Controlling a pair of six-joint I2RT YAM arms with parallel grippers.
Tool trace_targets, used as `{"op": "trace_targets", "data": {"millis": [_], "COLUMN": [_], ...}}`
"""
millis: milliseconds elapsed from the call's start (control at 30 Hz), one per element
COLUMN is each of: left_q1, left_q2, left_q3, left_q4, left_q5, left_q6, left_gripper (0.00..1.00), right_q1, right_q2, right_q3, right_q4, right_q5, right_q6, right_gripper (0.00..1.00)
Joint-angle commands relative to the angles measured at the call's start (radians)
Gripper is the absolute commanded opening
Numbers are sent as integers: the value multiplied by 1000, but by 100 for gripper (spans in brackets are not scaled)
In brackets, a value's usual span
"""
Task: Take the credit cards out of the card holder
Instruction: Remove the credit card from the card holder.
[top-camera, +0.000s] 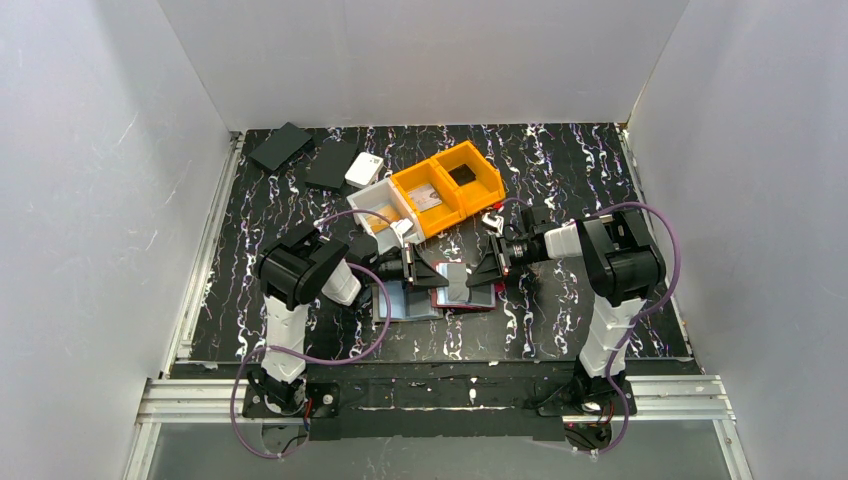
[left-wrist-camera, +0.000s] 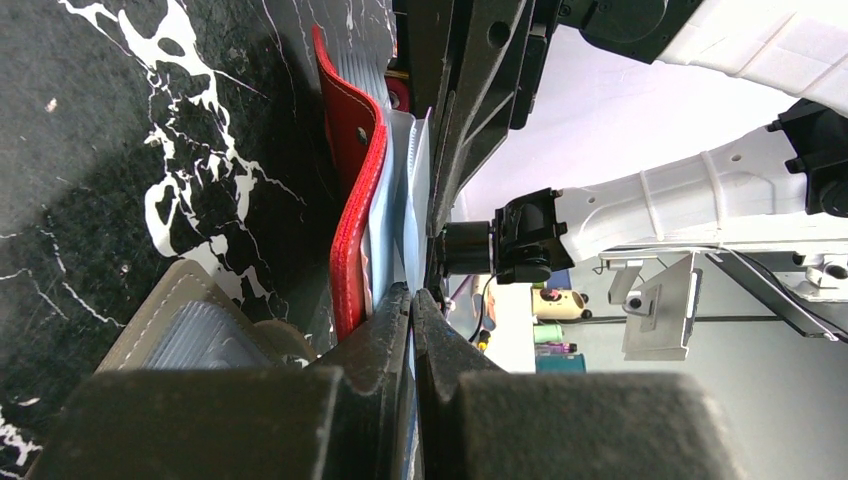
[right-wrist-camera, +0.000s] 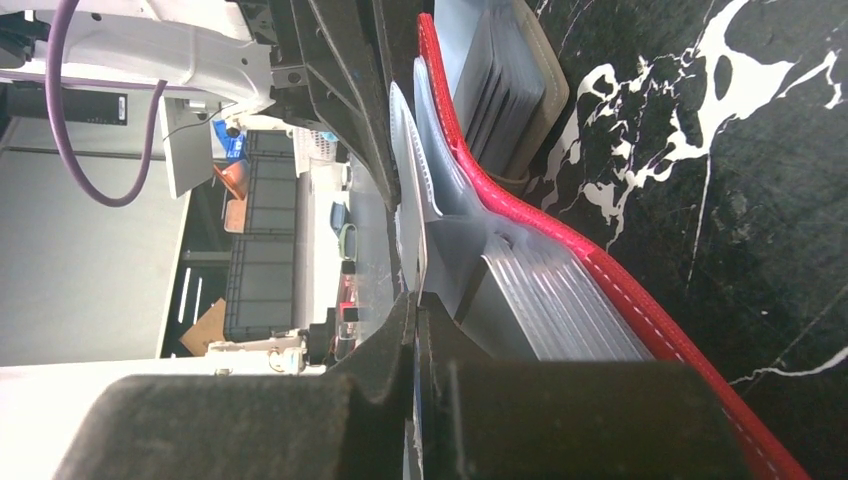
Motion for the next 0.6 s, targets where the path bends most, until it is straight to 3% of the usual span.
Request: {"op": "trace_targets", "data": {"millis": [0, 567], "left_q1": [35, 51], "left_q2": [1, 35], "left_q3": [-24, -43], "left_q4": [0, -2], "left_q5": [46, 36], "left_q6": [10, 2], "left_gripper": [0, 0], "right_q1": [-30, -62], "right_q2": [10, -22], "right_q3": [-19, -32], "right_q4": [32, 34], "right_q5": [15, 82], "right_q6": [2, 3], "right_gripper": [2, 1]}}
